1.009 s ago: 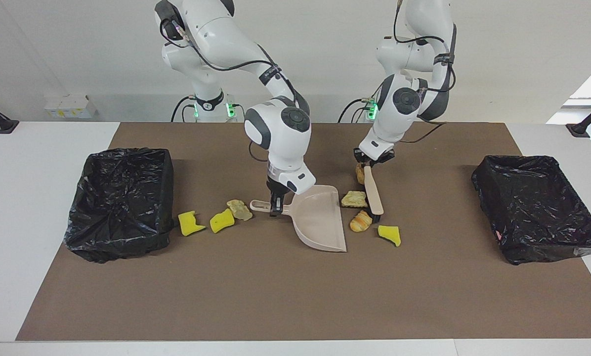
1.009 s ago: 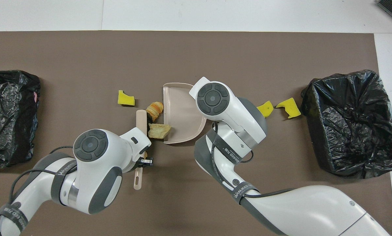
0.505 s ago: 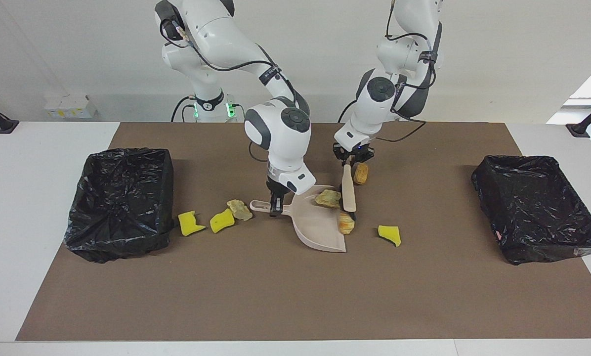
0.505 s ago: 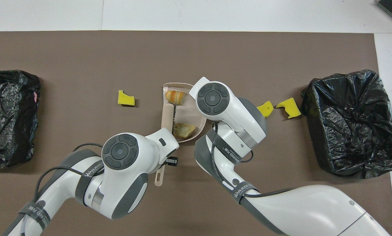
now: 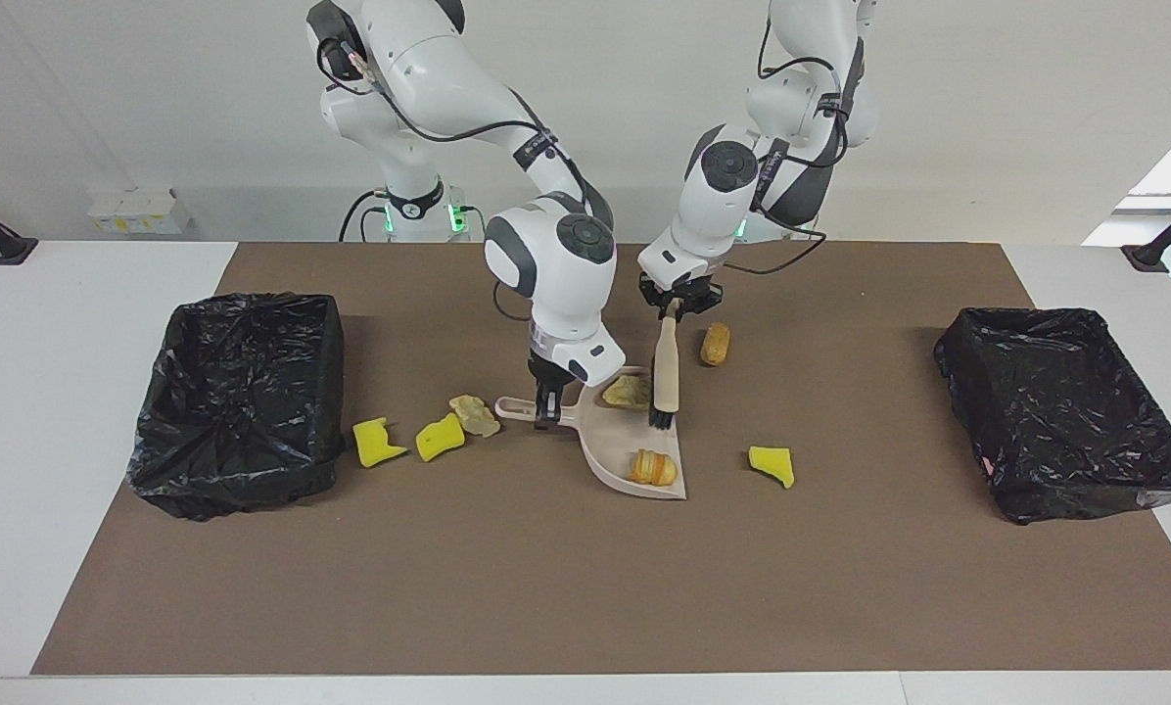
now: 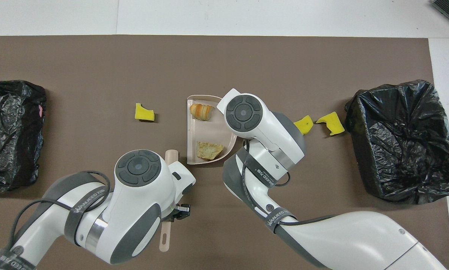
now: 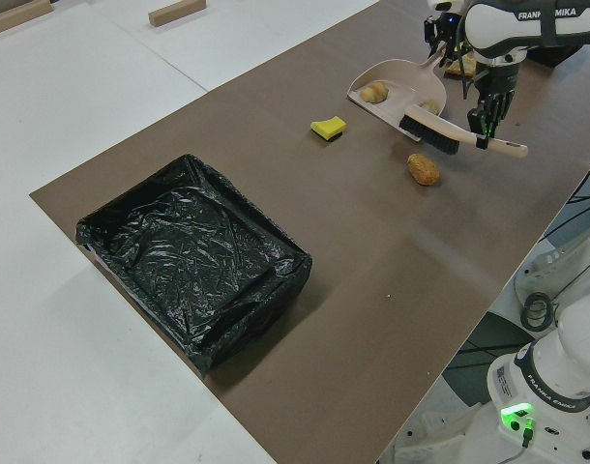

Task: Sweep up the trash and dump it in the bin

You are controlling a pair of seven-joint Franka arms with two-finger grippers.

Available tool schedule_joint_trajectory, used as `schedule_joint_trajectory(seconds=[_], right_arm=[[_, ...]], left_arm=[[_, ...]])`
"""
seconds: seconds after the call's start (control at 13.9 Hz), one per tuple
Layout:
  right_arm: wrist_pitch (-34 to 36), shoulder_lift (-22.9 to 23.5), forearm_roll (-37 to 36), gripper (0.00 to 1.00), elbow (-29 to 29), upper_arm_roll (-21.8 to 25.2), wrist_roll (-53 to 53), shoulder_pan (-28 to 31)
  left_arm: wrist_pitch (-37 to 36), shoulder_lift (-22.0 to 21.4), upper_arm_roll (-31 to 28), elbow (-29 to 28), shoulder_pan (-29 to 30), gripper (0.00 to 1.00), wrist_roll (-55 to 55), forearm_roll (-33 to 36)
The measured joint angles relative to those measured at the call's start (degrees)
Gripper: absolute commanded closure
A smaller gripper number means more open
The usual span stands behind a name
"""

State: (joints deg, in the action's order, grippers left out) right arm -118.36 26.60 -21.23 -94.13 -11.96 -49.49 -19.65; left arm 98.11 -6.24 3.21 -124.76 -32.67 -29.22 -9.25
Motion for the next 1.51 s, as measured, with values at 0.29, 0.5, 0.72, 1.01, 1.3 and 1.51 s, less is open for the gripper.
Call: schedule_joint_trajectory(seconds=[0.29,0.5,0.72,1.01,1.3,1.51], right_arm=[[0.05,-0.66,-0.37,1.00,-1.90,0.00,-0.85,-0.07],[0.12,-1.92,-0.51,1.00,-3.60,-0.06,-0.85,-0.83],[2.74,-3.00,-0.55,1.00,-4.25,-0.07,-0.41,-3.48],[3.72,-4.50,-0.87,1.00,-6.15,-0.08,6.45,-5.52],[3.60,-4.71,-0.87,1.00,-6.64,-0.06,7.76,-5.36],[3.07,-4.71,-0.87,1.00,-6.81,-0.04,7.81,-4.89]], left_arm=[[-7.92,-6.37,0.00,-3.06,-0.05,1.00,-15.19,-0.01],[-6.59,-9.67,0.14,-9.38,-0.06,1.00,-22.33,-0.02],[3.31,-9.60,0.13,-14.33,-0.06,1.00,-27.01,-2.44],[16.68,-4.54,0.24,-15.51,-0.13,1.00,-27.67,-6.88],[23.09,1.60,0.42,-10.46,-0.28,1.00,-23.72,-8.21],[24.80,4.26,0.43,-6.51,-0.33,1.00,-15.31,-8.33]])
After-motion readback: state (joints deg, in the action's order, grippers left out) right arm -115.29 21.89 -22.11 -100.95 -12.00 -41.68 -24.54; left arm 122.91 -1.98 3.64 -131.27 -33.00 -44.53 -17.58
